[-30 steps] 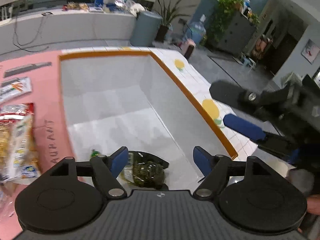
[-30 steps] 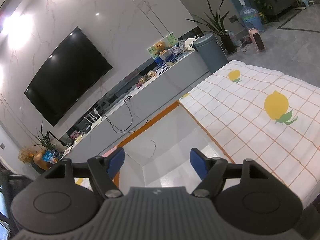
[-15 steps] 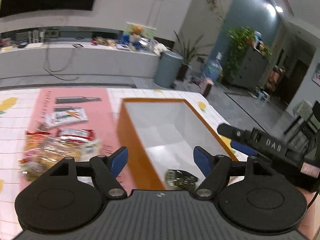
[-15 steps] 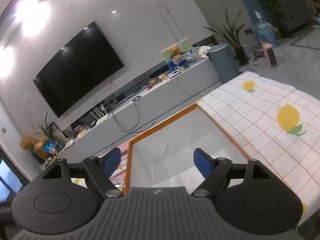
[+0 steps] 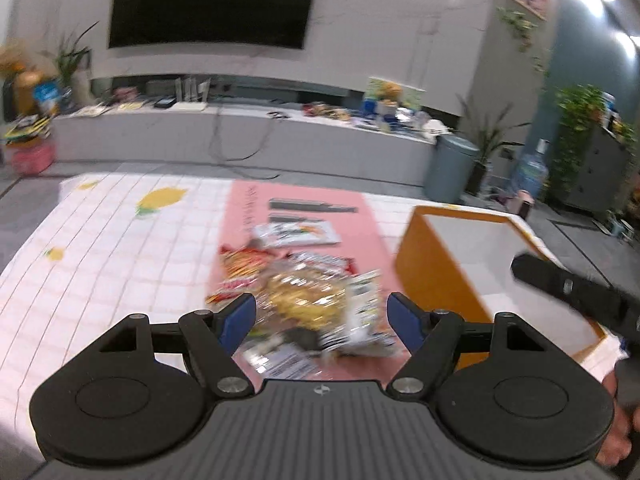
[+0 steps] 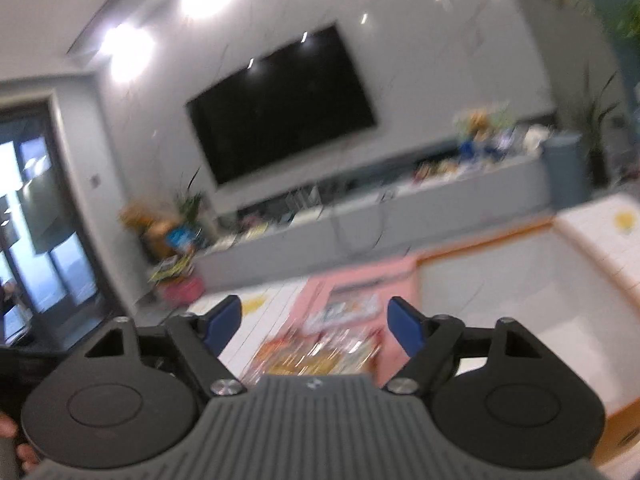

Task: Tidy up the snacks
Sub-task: 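Withdraw both grippers from the box back over the snacks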

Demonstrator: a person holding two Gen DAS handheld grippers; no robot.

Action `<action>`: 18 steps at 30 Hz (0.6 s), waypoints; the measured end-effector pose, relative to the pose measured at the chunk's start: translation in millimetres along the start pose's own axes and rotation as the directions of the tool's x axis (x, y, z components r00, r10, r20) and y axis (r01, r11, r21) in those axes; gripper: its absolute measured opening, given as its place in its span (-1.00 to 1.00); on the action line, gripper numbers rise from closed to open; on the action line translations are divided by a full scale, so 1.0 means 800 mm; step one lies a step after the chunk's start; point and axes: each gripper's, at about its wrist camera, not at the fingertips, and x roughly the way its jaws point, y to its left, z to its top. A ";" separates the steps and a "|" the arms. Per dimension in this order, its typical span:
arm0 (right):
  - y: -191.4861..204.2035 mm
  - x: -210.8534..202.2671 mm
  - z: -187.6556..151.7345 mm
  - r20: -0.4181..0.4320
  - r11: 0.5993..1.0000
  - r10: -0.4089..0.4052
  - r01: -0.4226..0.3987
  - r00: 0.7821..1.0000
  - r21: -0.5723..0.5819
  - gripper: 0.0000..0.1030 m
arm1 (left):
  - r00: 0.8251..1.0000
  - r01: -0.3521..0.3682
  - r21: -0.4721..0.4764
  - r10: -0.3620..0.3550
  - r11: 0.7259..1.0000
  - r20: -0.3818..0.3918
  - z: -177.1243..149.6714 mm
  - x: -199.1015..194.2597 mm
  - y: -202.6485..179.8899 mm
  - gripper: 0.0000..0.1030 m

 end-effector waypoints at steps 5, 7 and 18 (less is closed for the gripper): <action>0.033 0.029 -0.034 -0.046 0.987 -0.029 0.022 0.998 -0.159 0.71 | 0.999 -0.017 -0.073 0.015 0.997 -0.032 -0.019 0.017 0.042 0.70; 0.042 0.035 -0.047 -0.065 0.971 -0.014 -0.002 0.998 -0.237 0.71 | 0.998 -0.047 -0.108 0.042 0.993 -0.047 -0.026 0.028 0.060 0.69; 0.038 0.098 -0.098 -0.246 0.974 -0.030 -0.027 0.969 -0.225 0.62 | 0.978 0.002 -0.268 -0.058 0.963 -0.201 -0.046 0.050 0.110 0.68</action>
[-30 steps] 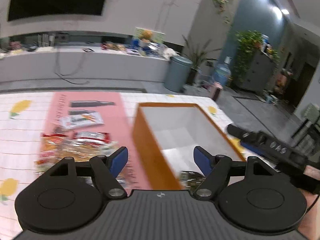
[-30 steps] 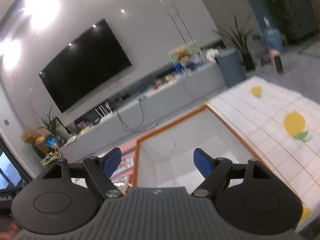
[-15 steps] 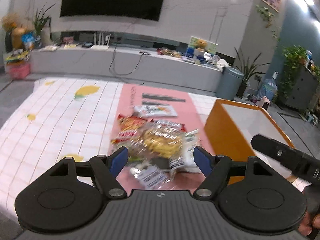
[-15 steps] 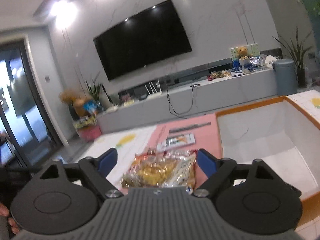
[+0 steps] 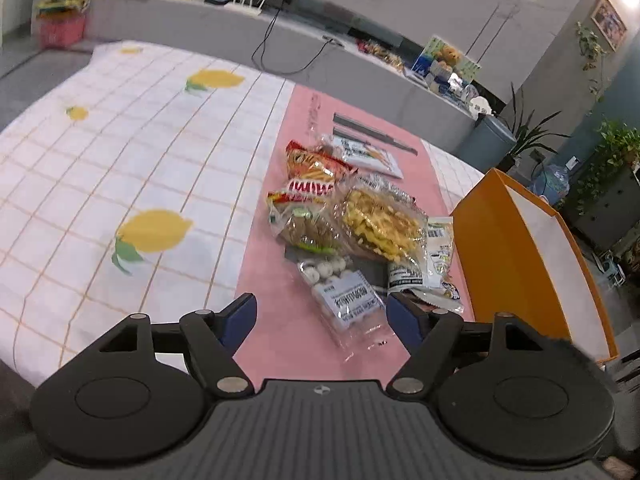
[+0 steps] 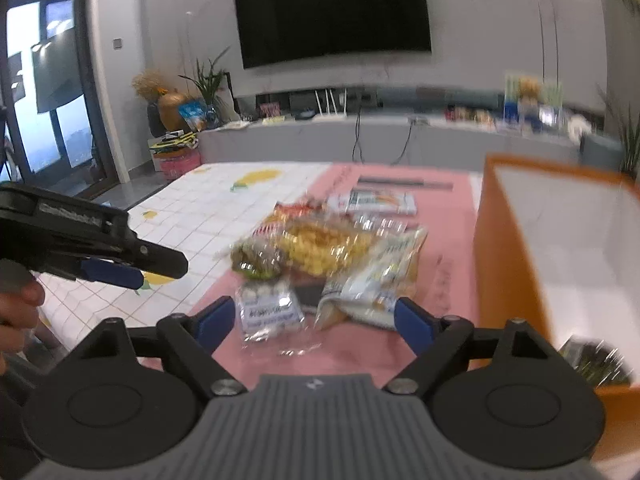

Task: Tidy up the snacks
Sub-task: 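Withdraw both grippers from the box back over the snacks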

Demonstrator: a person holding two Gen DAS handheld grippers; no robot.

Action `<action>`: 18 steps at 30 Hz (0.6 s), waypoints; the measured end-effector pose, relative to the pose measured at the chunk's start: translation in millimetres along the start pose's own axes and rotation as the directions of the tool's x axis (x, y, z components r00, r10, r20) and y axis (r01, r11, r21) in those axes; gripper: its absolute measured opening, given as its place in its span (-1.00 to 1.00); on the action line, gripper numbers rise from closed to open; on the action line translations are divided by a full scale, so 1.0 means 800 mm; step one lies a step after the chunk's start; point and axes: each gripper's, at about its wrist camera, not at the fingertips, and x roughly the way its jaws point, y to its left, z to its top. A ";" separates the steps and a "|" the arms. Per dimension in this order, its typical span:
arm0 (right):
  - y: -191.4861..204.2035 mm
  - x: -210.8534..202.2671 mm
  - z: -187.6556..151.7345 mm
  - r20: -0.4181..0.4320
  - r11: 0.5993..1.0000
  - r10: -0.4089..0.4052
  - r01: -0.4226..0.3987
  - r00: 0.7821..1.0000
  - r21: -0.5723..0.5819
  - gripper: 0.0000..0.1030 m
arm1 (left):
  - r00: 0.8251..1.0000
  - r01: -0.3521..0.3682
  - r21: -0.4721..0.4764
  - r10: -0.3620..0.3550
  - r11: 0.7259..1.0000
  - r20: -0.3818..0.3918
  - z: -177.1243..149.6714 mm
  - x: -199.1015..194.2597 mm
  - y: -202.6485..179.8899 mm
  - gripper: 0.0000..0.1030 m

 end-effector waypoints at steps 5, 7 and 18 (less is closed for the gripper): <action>0.027 0.037 -0.017 -0.089 0.998 0.048 -0.052 0.995 -0.047 0.63 | 0.999 -0.046 -0.013 0.046 0.999 -0.016 0.000 0.005 0.004 0.71; 0.035 0.059 -0.023 -0.143 0.996 0.040 -0.051 0.989 -0.070 0.63 | 0.997 -0.071 -0.014 0.071 0.997 -0.016 0.002 0.005 0.005 0.72; 0.062 0.116 -0.038 -0.120 0.978 -0.029 0.003 0.992 -0.207 0.79 | 0.999 -0.052 -0.048 0.052 0.997 -0.007 0.008 0.000 0.014 0.72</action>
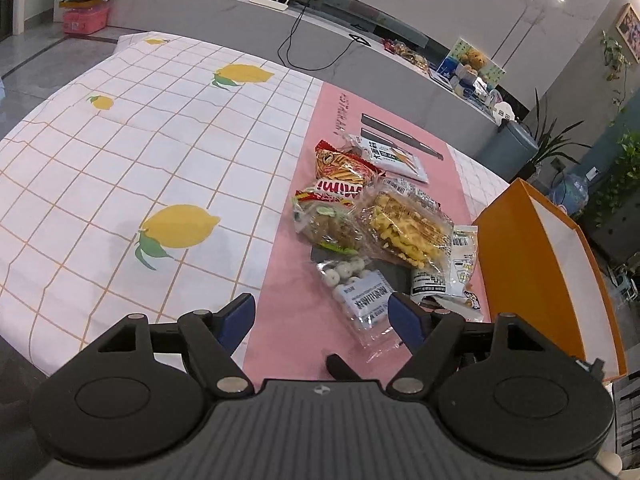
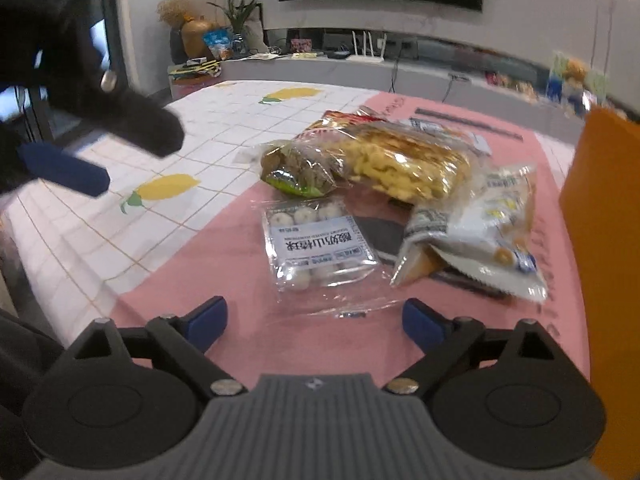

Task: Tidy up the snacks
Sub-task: 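Withdraw both grippers from the box back over the snacks, then lower the right gripper onto the white quail-egg packet and close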

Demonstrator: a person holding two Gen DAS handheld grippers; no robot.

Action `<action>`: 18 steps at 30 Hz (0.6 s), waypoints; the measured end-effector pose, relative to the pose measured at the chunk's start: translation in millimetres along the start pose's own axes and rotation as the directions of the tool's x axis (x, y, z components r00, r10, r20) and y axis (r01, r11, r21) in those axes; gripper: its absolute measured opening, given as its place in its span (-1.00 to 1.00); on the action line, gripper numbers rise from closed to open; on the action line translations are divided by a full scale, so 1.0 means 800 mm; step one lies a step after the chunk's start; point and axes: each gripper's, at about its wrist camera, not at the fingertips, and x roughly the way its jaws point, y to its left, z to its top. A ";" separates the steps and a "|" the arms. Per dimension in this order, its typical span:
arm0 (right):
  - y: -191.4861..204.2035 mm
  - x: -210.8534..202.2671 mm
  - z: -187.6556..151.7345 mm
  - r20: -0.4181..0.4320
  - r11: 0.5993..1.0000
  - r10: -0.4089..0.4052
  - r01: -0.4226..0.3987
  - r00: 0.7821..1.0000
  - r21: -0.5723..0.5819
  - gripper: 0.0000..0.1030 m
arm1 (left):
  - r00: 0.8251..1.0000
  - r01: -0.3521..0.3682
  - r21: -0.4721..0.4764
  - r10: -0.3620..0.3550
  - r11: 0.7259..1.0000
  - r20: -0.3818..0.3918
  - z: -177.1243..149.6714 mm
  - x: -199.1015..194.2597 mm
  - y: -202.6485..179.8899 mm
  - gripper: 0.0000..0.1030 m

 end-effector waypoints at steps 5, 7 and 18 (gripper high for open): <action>0.001 0.002 -0.001 0.047 1.000 -0.011 0.011 0.999 0.008 0.29 | 1.000 -0.010 0.000 0.010 1.000 -0.012 -0.002 0.004 0.000 0.72; 0.001 -0.004 -0.002 0.050 1.000 -0.006 0.007 0.999 -0.003 -0.07 | 1.000 -0.013 0.000 0.013 1.000 -0.014 -0.003 0.004 0.000 0.72; -0.001 -0.029 -0.009 0.035 0.999 0.039 -0.041 0.999 0.031 -0.13 | 1.000 -0.018 -0.019 0.017 1.000 -0.020 -0.003 0.004 0.004 0.72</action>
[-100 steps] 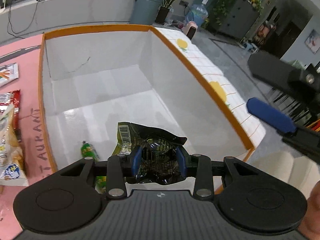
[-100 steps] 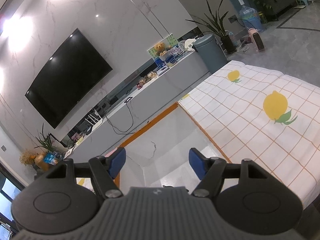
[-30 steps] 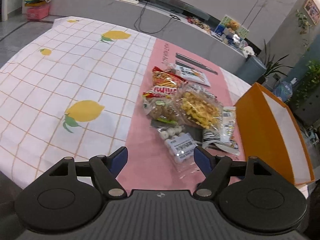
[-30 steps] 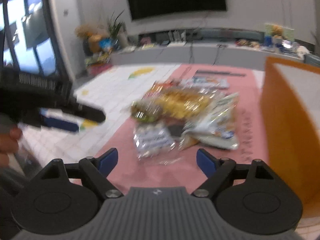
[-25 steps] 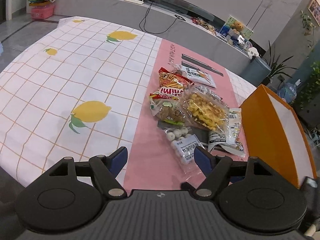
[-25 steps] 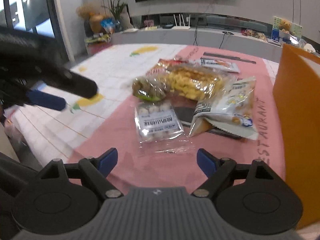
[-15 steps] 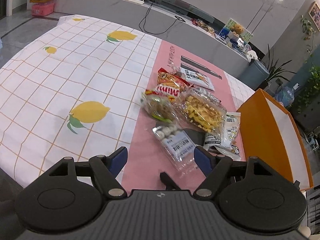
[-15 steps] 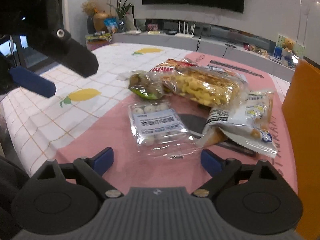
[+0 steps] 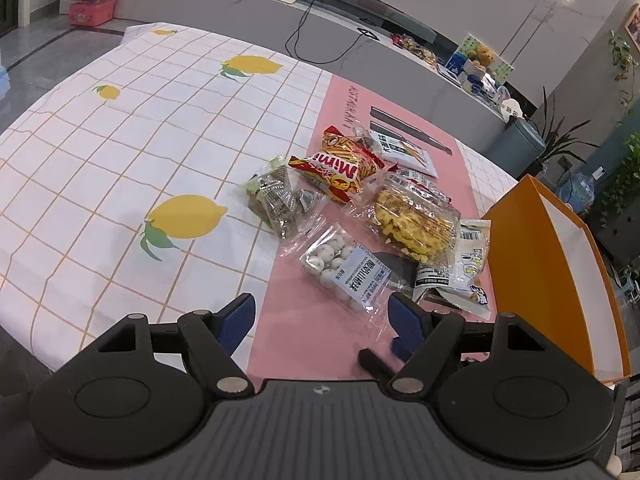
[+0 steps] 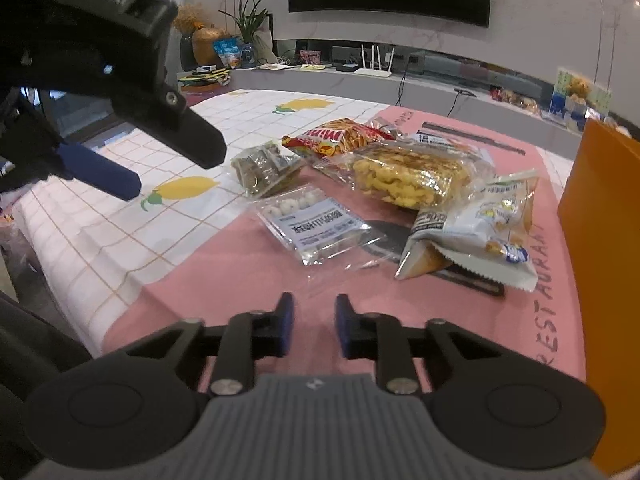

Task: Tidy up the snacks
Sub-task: 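Lower the right gripper onto the white quail-egg packet and close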

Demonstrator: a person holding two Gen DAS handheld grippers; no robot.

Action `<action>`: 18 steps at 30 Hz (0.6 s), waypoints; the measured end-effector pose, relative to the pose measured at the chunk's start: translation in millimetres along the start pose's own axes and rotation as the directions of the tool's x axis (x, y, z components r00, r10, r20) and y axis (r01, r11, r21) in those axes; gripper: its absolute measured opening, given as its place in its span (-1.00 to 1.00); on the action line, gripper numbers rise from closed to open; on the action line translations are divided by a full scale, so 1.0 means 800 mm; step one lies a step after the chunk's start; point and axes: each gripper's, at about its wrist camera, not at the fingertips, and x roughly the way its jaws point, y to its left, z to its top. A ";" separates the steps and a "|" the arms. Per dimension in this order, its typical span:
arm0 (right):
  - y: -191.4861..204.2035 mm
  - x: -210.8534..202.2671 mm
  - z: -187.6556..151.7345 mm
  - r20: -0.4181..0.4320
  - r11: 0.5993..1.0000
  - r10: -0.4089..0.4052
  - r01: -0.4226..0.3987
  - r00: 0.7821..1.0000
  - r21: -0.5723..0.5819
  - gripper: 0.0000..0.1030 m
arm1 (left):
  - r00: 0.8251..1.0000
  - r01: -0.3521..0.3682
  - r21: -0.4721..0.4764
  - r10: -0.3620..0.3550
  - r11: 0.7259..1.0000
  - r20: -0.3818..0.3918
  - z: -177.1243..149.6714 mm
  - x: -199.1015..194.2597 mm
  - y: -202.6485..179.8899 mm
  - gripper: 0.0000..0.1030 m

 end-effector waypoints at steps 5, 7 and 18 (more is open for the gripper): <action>0.010 -0.026 0.006 0.160 1.000 -0.004 0.004 0.987 -0.003 0.24 | 1.000 0.008 -0.021 -0.007 1.000 0.023 0.007 -0.009 0.008 0.72; 0.015 -0.023 0.011 0.171 1.000 0.015 -0.013 0.985 -0.018 0.39 | 0.999 0.016 -0.042 -0.015 0.999 0.033 0.011 -0.012 0.013 0.72; 0.018 0.057 0.052 0.000 0.968 0.070 -0.068 0.998 -0.241 0.75 | 0.993 -0.051 -0.069 0.058 0.996 0.102 0.026 -0.025 0.027 0.72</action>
